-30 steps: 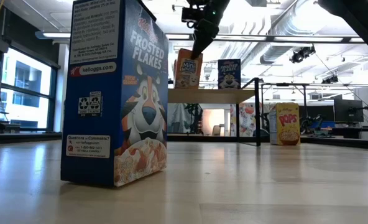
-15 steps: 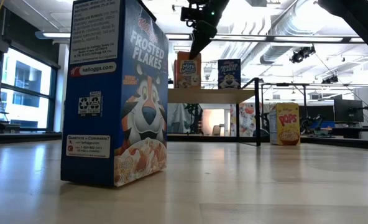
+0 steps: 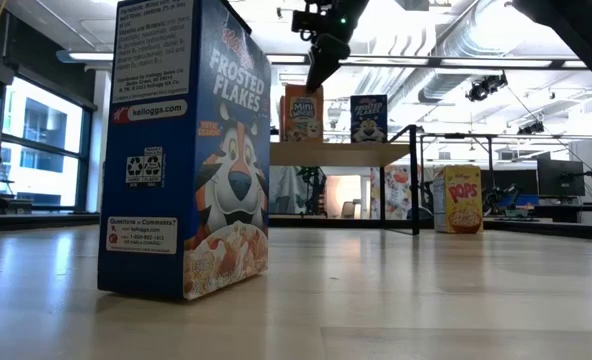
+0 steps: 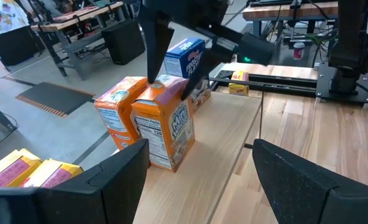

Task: Stack cereal on shelf
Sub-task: Put the right orange cereal box aligned with the other orange cereal box on the shelf, then put the top blue cereal box aligned with the other blue cereal box on the shelf

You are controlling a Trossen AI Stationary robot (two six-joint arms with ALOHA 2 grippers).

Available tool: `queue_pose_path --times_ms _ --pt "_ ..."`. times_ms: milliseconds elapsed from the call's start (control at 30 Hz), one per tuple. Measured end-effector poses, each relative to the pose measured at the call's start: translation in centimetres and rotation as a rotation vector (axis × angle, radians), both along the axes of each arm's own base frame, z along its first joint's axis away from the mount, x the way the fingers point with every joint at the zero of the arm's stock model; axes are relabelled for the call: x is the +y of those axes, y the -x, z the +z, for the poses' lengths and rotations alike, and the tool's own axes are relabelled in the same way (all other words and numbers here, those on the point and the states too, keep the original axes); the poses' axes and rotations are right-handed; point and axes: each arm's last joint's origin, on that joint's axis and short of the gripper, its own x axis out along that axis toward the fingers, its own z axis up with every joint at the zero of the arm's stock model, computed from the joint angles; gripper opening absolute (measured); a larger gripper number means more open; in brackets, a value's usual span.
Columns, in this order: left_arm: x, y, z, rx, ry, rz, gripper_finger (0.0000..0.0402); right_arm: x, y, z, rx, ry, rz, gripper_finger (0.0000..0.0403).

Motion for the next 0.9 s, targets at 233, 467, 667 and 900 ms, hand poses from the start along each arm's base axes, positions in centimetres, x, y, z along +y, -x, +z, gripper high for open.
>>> queue_pose_path --times_ms 233,467,667,900 --pt "0.0 0.0 0.0 0.0 0.0 0.0 0.0278 0.1 0.4 0.6 -0.01 0.02 -0.01 0.0218" --pt "0.0 0.0 0.0 0.0 0.0 0.0 0.0278 0.2 0.6 1.6 -0.031 0.037 -0.016 0.0218" --pt "0.0 0.0 0.0 0.001 0.0 0.0 0.0278 1.6 2.6 4.2 -0.088 0.045 -0.009 0.0218" --pt "0.0 0.0 0.0 0.0 0.0 0.0 0.0278 2.8 5.2 6.7 -0.17 -0.024 0.002 0.0218"
